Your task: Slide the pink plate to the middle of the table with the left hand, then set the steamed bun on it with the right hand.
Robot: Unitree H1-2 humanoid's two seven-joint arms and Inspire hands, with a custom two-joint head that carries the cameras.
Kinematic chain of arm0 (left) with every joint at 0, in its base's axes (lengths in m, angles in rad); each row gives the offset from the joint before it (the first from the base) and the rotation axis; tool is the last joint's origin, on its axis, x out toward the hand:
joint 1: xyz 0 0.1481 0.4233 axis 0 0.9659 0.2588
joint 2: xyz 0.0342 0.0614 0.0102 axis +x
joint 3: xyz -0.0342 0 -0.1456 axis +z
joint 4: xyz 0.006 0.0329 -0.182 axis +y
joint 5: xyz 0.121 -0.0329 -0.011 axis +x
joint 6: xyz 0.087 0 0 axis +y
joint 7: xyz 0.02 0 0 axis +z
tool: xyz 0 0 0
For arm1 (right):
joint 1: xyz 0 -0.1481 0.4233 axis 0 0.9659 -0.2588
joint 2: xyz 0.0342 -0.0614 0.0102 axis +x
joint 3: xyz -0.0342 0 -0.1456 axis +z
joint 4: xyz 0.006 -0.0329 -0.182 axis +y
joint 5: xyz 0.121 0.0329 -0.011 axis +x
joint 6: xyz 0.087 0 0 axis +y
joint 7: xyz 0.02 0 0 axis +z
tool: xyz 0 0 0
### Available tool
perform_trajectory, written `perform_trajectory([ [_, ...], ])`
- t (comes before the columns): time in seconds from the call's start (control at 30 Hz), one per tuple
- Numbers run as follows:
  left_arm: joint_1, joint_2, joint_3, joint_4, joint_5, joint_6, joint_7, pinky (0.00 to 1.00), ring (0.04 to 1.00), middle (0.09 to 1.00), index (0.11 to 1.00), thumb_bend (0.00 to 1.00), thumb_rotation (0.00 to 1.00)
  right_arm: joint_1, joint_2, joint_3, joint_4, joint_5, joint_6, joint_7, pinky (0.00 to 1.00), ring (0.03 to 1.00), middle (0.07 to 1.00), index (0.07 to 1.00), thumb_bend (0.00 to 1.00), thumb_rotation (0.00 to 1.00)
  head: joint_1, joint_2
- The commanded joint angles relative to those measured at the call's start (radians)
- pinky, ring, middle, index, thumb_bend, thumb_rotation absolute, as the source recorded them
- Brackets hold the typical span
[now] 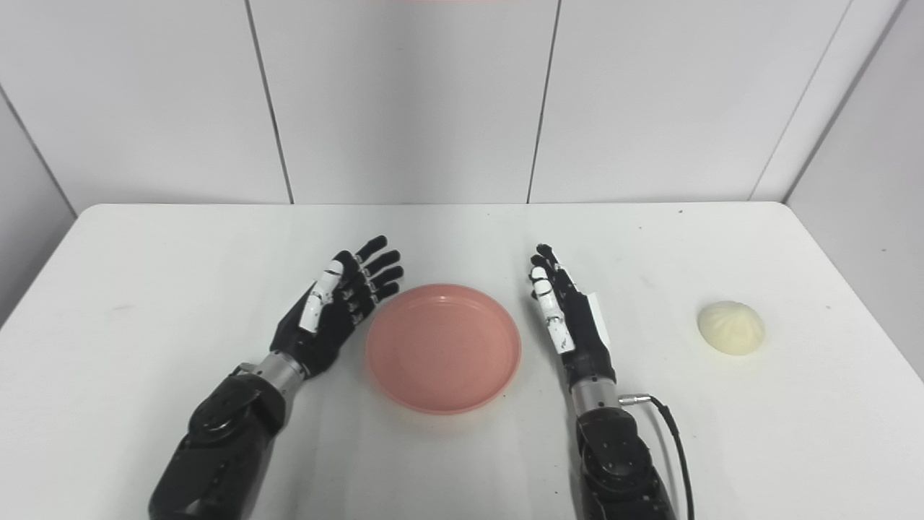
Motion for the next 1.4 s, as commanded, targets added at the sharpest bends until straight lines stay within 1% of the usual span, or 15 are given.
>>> perform_trajectory([
  [0.0,0.076,0.037,0.009,0.104,0.020,0.053,0.014,0.91,0.902,0.906,0.903,0.45,1.00,-0.036,-0.032,-0.016,-0.089,-0.009,-0.008,-0.009,0.80,0.836,0.878,0.891,0.36,1.00,-0.013,-0.001],
  [0.07,0.073,0.042,0.010,0.116,0.015,0.047,0.006,0.91,0.899,0.904,0.901,0.45,1.00,-0.037,-0.044,-0.022,-0.131,-0.027,0.007,-0.013,0.80,0.828,0.882,0.899,0.43,1.00,-0.037,-0.006],
  [0.17,0.067,0.048,0.013,0.137,0.008,0.035,-0.004,0.90,0.888,0.895,0.893,0.46,1.00,-0.041,-0.059,-0.036,-0.201,-0.051,0.047,-0.023,0.77,0.815,0.882,0.898,0.49,1.00,-0.057,-0.007],
  [0.33,0.059,0.060,0.024,0.172,-0.003,0.017,-0.032,0.89,0.879,0.888,0.888,0.45,1.00,-0.041,-0.104,-0.040,-0.323,-0.148,0.123,-0.025,0.69,0.799,0.894,0.921,0.49,0.99,-0.105,-0.013],
  [0.5,0.046,0.075,0.037,0.221,-0.012,-0.008,-0.063,0.88,0.875,0.884,0.883,0.47,0.98,-0.045,-0.156,-0.025,-0.400,-0.314,0.164,-0.033,0.63,0.769,0.892,0.933,0.54,0.89,-0.150,-0.021],
  [0.57,0.038,0.083,0.041,0.249,-0.013,-0.025,-0.074,0.87,0.870,0.880,0.879,0.48,0.98,-0.042,-0.177,-0.020,-0.447,-0.391,0.219,-0.014,0.63,0.765,0.890,0.937,0.59,0.86,-0.172,-0.024],
  [0.63,0.032,0.088,0.046,0.270,-0.015,-0.034,-0.076,0.86,0.862,0.871,0.871,0.49,0.96,-0.039,-0.190,-0.018,-0.489,-0.444,0.268,0.004,0.63,0.770,0.888,0.938,0.61,0.78,-0.186,-0.025],
  [0.7,0.027,0.093,0.050,0.288,-0.018,-0.040,-0.084,0.86,0.857,0.867,0.870,0.50,0.95,-0.039,-0.205,-0.015,-0.523,-0.505,0.308,0.019,0.58,0.741,0.867,0.930,0.67,0.71,-0.197,-0.026],
  [0.73,0.022,0.097,0.053,0.303,-0.020,-0.047,-0.090,0.86,0.857,0.867,0.870,0.50,0.95,-0.039,-0.215,-0.013,-0.538,-0.539,0.327,0.030,0.58,0.741,0.867,0.930,0.67,0.71,-0.203,-0.026],
  [0.8,0.013,0.102,0.059,0.328,-0.022,-0.056,-0.099,0.85,0.852,0.863,0.866,0.50,0.93,-0.038,-0.237,-0.012,-0.565,-0.595,0.367,0.061,0.54,0.719,0.839,0.917,0.71,0.64,-0.210,-0.027],
  [0.87,0.006,0.106,0.065,0.346,-0.026,-0.059,-0.107,0.84,0.845,0.859,0.859,0.50,0.92,-0.036,-0.255,-0.015,-0.589,-0.641,0.408,0.092,0.54,0.706,0.833,0.904,0.75,0.51,-0.226,-0.028],
  [1.0,-0.006,0.115,0.075,0.384,-0.031,-0.083,-0.127,0.85,0.850,0.863,0.862,0.51,0.91,-0.033,-0.287,-0.024,-0.624,-0.730,0.486,0.159,0.53,0.696,0.840,0.888,0.78,0.47,-0.249,-0.028],
  [1.07,-0.011,0.120,0.077,0.400,-0.031,-0.093,-0.131,0.84,0.846,0.861,0.860,0.51,0.90,-0.033,-0.295,-0.042,-0.637,-0.794,0.526,0.210,0.57,0.713,0.820,0.867,0.81,0.44,-0.258,-0.028],
  [1.23,-0.022,0.135,0.084,0.439,-0.036,-0.112,-0.155,0.83,0.838,0.856,0.854,0.52,0.90,-0.036,-0.262,-0.124,-0.660,-0.911,0.538,0.334,0.60,0.776,0.841,0.857,0.82,0.43,-0.297,-0.026],
  [1.37,-0.035,0.144,0.090,0.479,-0.038,-0.127,-0.169,0.82,0.829,0.849,0.848,0.52,0.89,-0.031,-0.266,-0.172,-0.651,-0.950,0.538,0.382,0.63,0.781,0.843,0.838,0.81,0.42,-0.310,-0.025],
])
